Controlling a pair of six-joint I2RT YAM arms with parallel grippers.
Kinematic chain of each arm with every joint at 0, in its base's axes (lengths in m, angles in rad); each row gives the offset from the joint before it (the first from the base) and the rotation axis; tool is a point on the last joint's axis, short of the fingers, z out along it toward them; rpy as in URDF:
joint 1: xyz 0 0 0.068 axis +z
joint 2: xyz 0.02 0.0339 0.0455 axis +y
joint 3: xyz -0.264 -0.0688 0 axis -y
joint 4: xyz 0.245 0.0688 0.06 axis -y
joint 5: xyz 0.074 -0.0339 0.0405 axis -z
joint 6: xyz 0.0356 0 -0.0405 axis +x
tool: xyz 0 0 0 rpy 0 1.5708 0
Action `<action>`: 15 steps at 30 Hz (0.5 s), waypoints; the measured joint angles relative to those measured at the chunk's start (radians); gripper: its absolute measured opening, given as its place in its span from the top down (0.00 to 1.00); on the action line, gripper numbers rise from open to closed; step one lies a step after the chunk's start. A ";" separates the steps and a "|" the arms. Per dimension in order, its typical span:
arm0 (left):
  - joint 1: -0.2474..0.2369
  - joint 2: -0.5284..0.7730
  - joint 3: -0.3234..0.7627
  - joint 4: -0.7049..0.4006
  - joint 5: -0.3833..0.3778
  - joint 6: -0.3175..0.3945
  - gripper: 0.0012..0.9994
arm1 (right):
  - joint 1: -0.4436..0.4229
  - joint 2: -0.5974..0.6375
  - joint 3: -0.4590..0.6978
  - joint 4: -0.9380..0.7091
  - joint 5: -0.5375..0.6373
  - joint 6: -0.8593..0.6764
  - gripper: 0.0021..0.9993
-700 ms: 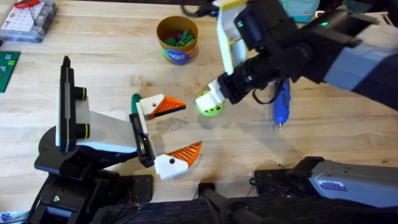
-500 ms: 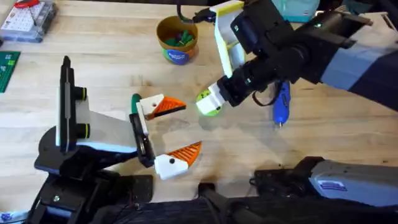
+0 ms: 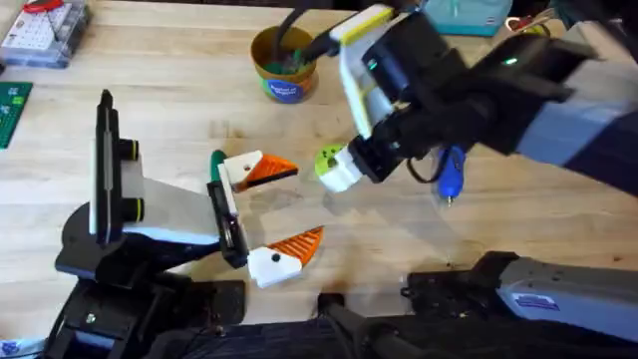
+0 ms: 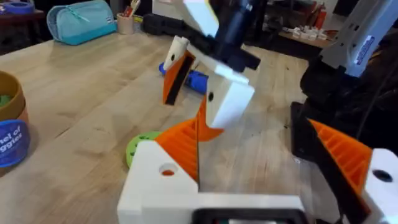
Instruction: Pick up the gripper from the table and insert it into the empty holder that is missing its gripper. Then pick up a screw, insert it into the mounting hole, and use the screwdriver to tighten it. Finally, clean up the table by picking up the vegetable and placing it into the bucket.
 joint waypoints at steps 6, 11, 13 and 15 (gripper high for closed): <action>0.000 0.000 0.000 0.000 -0.001 0.000 0.01 | 0.078 0.110 -0.010 0.016 0.110 -0.015 0.11; 0.000 0.000 0.000 0.000 -0.001 0.000 0.01 | 0.084 0.176 -0.012 0.046 0.145 -0.021 0.57; 0.000 0.000 0.000 0.000 -0.001 0.000 0.01 | 0.084 0.195 -0.012 0.048 0.151 -0.021 0.67; 0.000 0.000 0.000 0.000 -0.001 0.000 0.01 | 0.084 0.210 -0.013 0.051 0.156 -0.022 0.72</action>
